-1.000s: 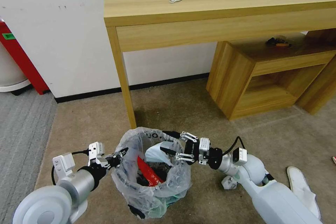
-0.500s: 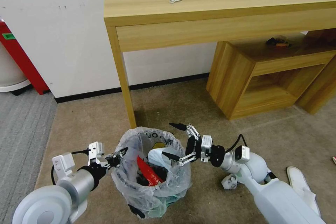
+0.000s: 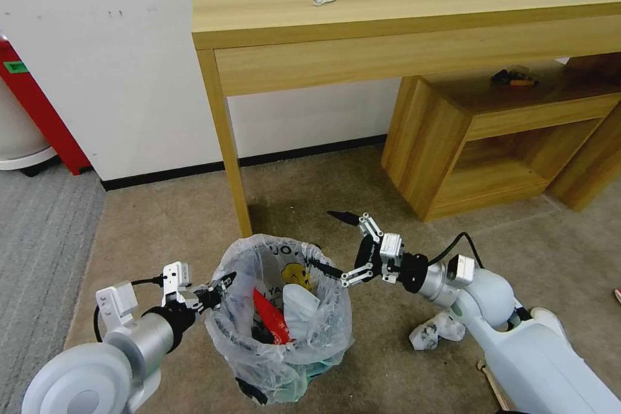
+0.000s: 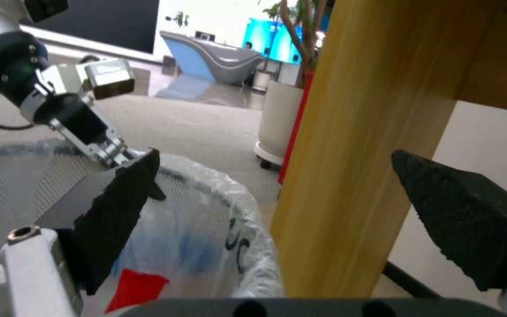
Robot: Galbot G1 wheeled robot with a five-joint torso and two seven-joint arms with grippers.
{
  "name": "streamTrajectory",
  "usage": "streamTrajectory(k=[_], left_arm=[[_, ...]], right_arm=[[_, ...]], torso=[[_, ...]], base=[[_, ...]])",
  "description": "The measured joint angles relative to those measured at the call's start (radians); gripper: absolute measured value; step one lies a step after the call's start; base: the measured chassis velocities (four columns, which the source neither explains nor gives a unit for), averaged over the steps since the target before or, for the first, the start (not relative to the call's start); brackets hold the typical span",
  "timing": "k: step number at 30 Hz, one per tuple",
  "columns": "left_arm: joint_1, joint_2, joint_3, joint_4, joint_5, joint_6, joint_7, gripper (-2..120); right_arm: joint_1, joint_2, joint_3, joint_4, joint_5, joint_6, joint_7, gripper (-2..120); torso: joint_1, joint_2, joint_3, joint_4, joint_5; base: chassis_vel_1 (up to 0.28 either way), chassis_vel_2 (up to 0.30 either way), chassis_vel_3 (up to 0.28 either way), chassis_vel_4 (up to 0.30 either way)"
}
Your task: Pick up the trash bin and place the garbage on the floor into it.
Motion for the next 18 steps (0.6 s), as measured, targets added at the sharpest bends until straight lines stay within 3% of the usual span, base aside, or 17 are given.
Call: streamTrajectory(k=[10, 14, 16, 18], left_arm=[[-0.004, 0.001, 0.002, 0.005, -0.002, 0.000, 0.003, 3], [-0.007, 0.000, 0.009, 0.005, -0.002, -0.007, 0.000, 3], [-0.011, 0.000, 0.010, 0.004, -0.003, -0.014, -0.002, 3], [-0.012, 0.000, 0.011, 0.004, -0.003, -0.015, -0.002, 3]], right_arm=[[-0.001, -0.002, 0.034, 0.025, 0.082, 0.002, 0.014, 100], [-0.040, 0.000, 0.077, 0.047, 0.119, -0.005, 0.112, 100], [-0.082, 0.010, 0.122, 0.065, 0.131, -0.010, 0.259, 100], [-0.096, 0.014, 0.139, 0.073, 0.134, -0.016, 0.315, 100]], torso=[[0.000, 0.000, 0.000, 0.0003, 0.0000], [0.000, 0.000, 0.000, 0.0000, 0.0000], [0.000, 0.000, 0.000, 0.0001, 0.0002], [0.000, 0.000, 0.000, 0.0000, 0.0000]], base=[[0.000, 0.000, 0.000, 0.000], [0.000, 0.000, 0.000, 0.000], [0.000, 0.000, 0.000, 0.000], [0.000, 0.000, 0.000, 0.000]])
